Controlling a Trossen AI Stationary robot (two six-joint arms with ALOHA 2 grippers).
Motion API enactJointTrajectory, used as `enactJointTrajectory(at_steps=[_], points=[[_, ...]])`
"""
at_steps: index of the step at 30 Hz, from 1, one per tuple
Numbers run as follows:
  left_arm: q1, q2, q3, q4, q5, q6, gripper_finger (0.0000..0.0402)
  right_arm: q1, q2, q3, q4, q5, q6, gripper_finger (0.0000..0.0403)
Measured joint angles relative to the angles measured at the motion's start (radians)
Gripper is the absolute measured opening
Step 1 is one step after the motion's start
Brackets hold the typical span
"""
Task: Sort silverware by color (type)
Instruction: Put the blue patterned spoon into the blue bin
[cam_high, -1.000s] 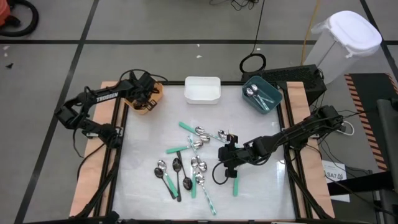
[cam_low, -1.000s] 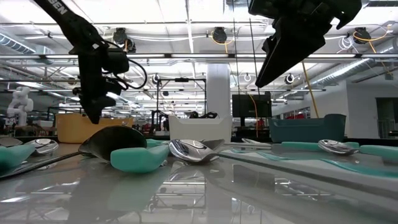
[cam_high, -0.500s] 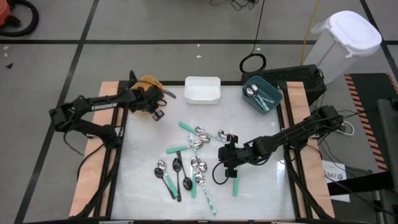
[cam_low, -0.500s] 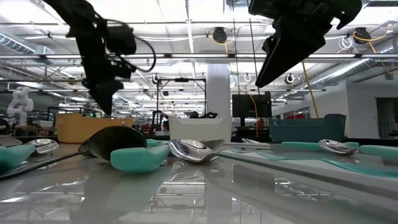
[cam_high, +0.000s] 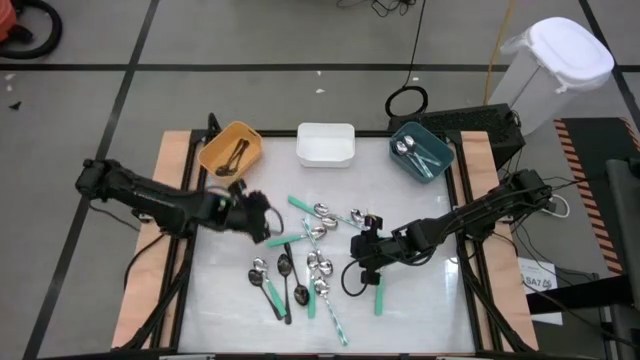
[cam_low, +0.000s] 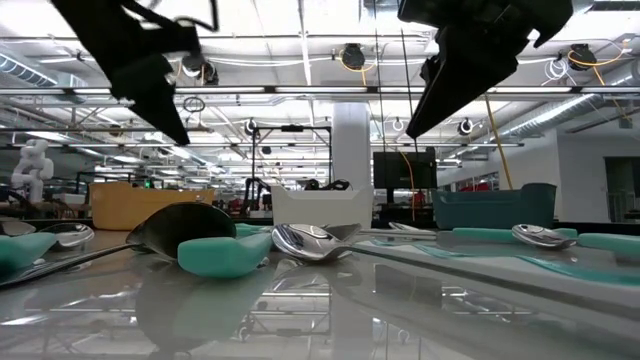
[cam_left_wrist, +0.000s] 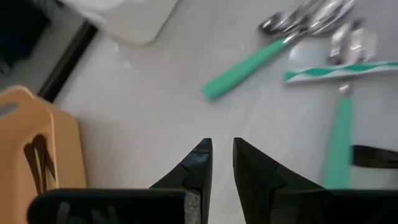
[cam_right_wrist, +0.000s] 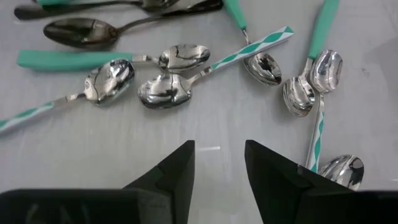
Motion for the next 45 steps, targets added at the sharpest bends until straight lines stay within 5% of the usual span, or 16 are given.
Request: enactJointTrajectory(at_steps=[8, 17, 32, 45], points=[[-0.242, 0.014, 0.000, 0.046, -0.159, -0.131, 0.0067, 0.001, 0.000, 0.000, -0.016, -0.001, 0.026, 0.0134], [-0.381, 0.055, 0.000, 0.154, -0.158, -0.007, 0.0067, 0.005, 0.000, 0.000, -0.080, 0.116, 0.094, 0.0134], [-0.388, 0.121, 0.000, 0.198, -0.157, 0.054, 0.0067, 0.004, 0.000, -0.006, -0.097, 0.206, 0.069, 0.0134], [-0.370, 0.142, 0.000, 0.278, -0.157, 0.159, 0.0067, 0.007, 0.000, -0.006, -0.229, 0.181, 0.153, 0.0134]])
